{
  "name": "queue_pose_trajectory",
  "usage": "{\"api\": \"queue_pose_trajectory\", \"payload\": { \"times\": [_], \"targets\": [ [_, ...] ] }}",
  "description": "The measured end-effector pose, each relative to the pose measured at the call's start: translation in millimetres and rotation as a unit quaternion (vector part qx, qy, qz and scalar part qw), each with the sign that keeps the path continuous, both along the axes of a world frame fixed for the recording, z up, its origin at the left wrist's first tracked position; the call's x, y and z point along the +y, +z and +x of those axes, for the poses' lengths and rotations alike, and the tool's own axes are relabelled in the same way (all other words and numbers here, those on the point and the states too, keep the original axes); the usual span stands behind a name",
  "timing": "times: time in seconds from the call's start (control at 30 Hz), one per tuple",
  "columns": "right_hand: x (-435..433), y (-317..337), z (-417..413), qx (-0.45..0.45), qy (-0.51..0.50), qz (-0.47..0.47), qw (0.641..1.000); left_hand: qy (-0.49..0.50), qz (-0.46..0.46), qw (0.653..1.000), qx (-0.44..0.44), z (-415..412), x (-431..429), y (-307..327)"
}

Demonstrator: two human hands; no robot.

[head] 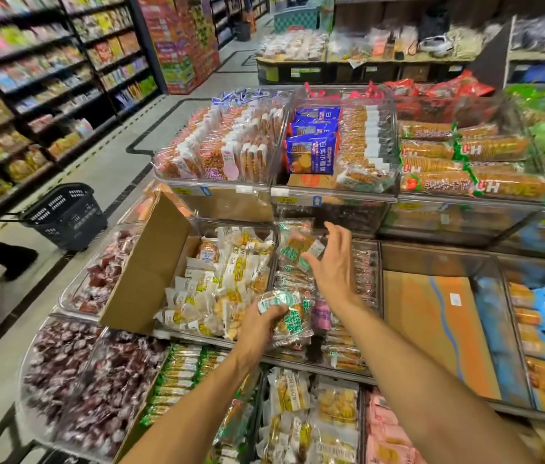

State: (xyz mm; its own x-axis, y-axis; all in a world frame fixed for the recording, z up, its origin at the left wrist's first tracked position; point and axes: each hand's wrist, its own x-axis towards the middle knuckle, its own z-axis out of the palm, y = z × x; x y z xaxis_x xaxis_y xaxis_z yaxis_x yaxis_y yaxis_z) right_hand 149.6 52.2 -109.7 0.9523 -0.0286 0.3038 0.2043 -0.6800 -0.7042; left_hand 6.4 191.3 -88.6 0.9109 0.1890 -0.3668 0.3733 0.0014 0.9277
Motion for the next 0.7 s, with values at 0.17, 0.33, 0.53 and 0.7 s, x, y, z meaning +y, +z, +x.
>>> {"api": "queue_pose_trajectory", "payload": {
  "times": [0.17, 0.33, 0.53, 0.7],
  "targets": [
    [-6.7, -5.4, -7.2, 0.001, -0.020, 0.038, 0.999, -0.001, 0.002, 1.000, -0.013, 0.7, -2.0, 3.9],
    [-12.5, -15.0, -11.7, -0.039, -0.066, -0.008, 0.997, 0.012, -0.018, 1.000, -0.009, 0.1, -2.3, 6.5],
    [1.6, -23.8, -15.5, -0.003, -0.109, 0.145, 0.983, 0.012, -0.025, 1.000, -0.013, -3.3, -2.4, 13.2],
    [14.0, -31.0, -12.8, 0.032, -0.087, 0.086, 0.992, 0.021, -0.034, 0.999, -0.022, -3.6, -4.0, 17.1]
  ]
}}
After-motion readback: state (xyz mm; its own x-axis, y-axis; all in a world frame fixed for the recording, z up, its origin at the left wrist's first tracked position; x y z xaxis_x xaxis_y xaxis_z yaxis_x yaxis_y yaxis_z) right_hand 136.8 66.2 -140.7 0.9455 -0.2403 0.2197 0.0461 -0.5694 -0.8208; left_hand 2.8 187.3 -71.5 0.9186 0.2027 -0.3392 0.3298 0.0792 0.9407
